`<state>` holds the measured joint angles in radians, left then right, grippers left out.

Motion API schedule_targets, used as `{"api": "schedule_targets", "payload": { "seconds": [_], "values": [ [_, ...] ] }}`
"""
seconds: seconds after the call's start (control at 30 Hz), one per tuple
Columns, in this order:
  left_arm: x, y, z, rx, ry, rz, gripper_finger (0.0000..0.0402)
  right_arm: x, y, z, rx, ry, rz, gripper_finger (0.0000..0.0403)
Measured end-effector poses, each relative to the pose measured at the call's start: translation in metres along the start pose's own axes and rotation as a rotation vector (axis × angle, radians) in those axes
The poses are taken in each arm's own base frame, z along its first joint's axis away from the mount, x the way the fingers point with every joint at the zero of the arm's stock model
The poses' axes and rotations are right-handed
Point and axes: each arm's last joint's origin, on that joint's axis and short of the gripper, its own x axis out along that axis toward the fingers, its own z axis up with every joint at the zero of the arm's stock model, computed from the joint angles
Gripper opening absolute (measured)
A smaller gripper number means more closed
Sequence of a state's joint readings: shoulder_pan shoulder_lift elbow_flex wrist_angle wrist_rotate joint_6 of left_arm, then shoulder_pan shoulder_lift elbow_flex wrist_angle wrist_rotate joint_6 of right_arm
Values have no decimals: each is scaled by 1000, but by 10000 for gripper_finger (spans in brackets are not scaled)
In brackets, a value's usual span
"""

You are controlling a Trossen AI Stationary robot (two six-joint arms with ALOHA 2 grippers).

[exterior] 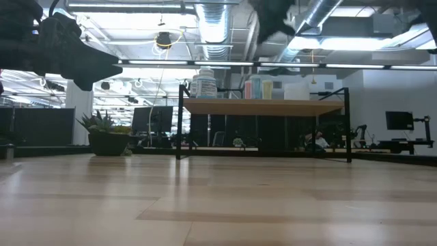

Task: Pick and place medicine bottles onto shelf by color
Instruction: Return to Home Position

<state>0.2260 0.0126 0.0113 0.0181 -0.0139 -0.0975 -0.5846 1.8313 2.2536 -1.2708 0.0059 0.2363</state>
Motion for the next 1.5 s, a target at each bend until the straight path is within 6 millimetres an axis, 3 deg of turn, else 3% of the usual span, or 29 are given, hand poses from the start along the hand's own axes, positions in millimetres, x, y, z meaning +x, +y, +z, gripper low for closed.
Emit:
{"api": "schedule_targets", "payload": {
  "seconds": [0.2, 0.4, 0.53, 0.67, 0.83, 1.07, 1.27, 1.5],
  "values": [
    [0, 0, 0, 0, 0, 0, 197, -17, 67, -21, -186, -4, 150, 15],
    [0, 0, 0, 0, 0, 0, 197, -7, 131, -48, -407, 29, 274, 14],
    [0, 0, 0, 0, 0, 0, 197, -9, 160, -62, -497, -36, 354, 15],
    [0, 0, 0, 0, 0, 0, 197, -3, 166, -88, -566, -75, 400, 15],
    [0, 0, 0, 0, 2, 0, 197, -14, 144, -147, -610, -174, 482, 18],
    [0, 0, 0, 0, 1, 0, 197, -30, 94, -241, -596, -288, 632, 17],
    [0, 0, 0, 0, 2, 0, 197, -33, 42, -289, -545, -351, 667, 20],
    [0, 0, 0, 0, 2, 0, 197, -21, 0, -337, -577, -539, 708, 21]
  ]
}}
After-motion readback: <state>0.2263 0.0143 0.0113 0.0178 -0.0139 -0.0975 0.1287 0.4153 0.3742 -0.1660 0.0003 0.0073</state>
